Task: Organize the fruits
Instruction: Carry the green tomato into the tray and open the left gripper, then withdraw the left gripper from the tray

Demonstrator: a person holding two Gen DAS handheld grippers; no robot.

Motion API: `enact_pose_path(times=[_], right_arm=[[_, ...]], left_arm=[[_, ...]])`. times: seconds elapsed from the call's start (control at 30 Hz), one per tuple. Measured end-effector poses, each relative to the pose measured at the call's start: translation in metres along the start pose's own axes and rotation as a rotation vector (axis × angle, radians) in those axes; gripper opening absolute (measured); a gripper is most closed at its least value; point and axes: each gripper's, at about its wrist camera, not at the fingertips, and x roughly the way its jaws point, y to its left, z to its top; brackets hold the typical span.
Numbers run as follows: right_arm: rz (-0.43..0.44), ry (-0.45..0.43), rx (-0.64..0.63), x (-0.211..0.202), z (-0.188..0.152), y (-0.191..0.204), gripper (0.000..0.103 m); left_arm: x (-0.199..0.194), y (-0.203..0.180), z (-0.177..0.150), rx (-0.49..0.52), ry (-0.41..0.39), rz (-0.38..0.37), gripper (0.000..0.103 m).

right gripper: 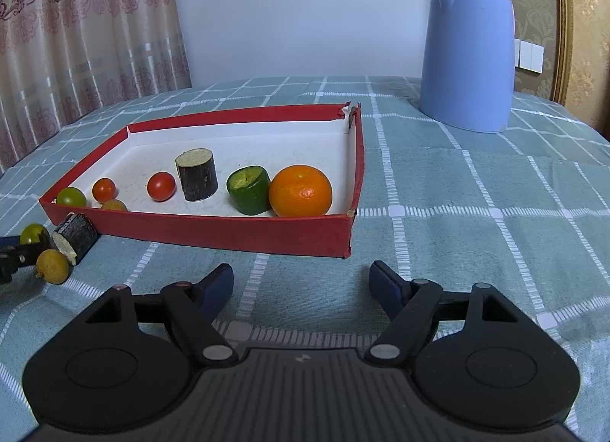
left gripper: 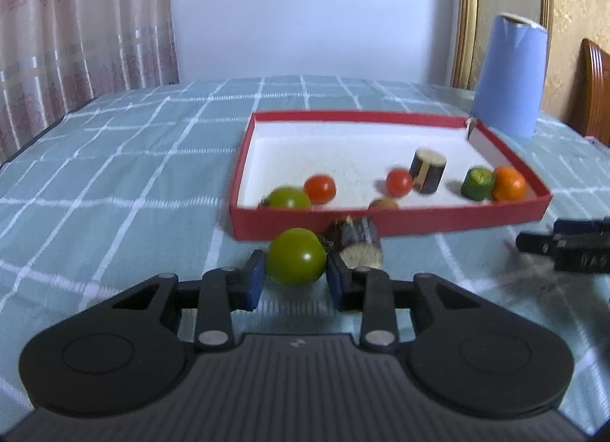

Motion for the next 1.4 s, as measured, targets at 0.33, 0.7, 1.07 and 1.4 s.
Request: enact_pose_path(times=[0.33,0.7,1.07,1.4], right_arm=[[-0.006,0.004,-0.012,0.001,0.0,0.003,0.079],[-0.006,0.004,-0.011,0.001,0.0,0.003,0.079],[-0.003,0.005,-0.012,0.002,0.0,0.004,0.081],[0.003,0.005,-0.009,0.002,0.0,0.003,0.082]], left_arm=[[0.032,-0.004,0.058,-0.006,-0.057,-0.018,0.031],[0.11,-0.017,0.082,0.007,0.041,0.046,0.031],[0.124,-0.013,0.075,-0.009,0.085,0.061,0.036],[0.064,-0.004,0.069,-0.018,-0.018,0.039,0.043]])
